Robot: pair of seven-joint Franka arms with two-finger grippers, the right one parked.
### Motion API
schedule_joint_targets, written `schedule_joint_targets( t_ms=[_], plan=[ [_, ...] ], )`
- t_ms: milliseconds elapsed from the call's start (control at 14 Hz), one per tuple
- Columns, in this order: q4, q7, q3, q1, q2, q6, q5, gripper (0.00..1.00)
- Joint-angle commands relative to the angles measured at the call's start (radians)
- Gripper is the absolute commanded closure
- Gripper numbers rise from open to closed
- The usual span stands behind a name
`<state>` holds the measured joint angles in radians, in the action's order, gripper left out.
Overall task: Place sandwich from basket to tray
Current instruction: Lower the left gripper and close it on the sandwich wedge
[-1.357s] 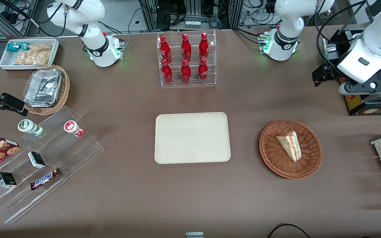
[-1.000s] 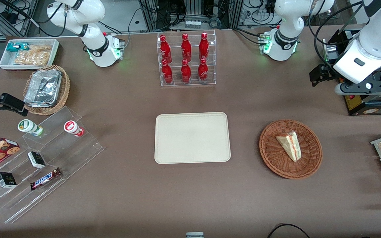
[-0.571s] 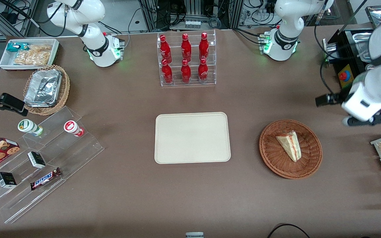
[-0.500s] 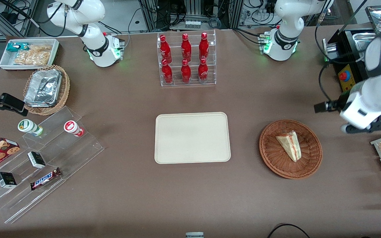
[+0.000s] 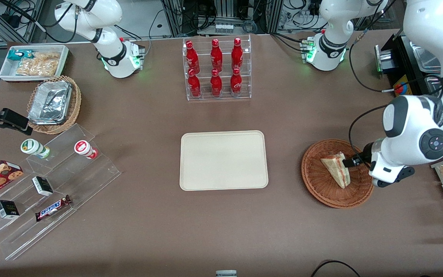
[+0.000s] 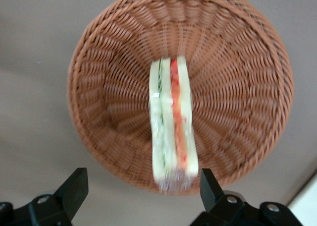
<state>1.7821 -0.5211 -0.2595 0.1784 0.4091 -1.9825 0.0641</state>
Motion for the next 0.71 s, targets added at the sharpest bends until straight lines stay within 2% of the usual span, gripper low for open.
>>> schedule_joint_targets(
  t_ms=[0,500,571,643],
  plan=[
    [-0.007,-0.059,-0.003,0.001,0.065,-0.091,-0.010,0.00],
    [-0.007,-0.129,-0.004,-0.019,0.163,-0.223,-0.010,0.00],
    [-0.004,-0.126,-0.004,-0.023,0.180,-0.226,-0.007,0.12],
    [0.003,-0.126,-0.004,-0.023,0.183,-0.226,-0.007,0.51]
  ],
)
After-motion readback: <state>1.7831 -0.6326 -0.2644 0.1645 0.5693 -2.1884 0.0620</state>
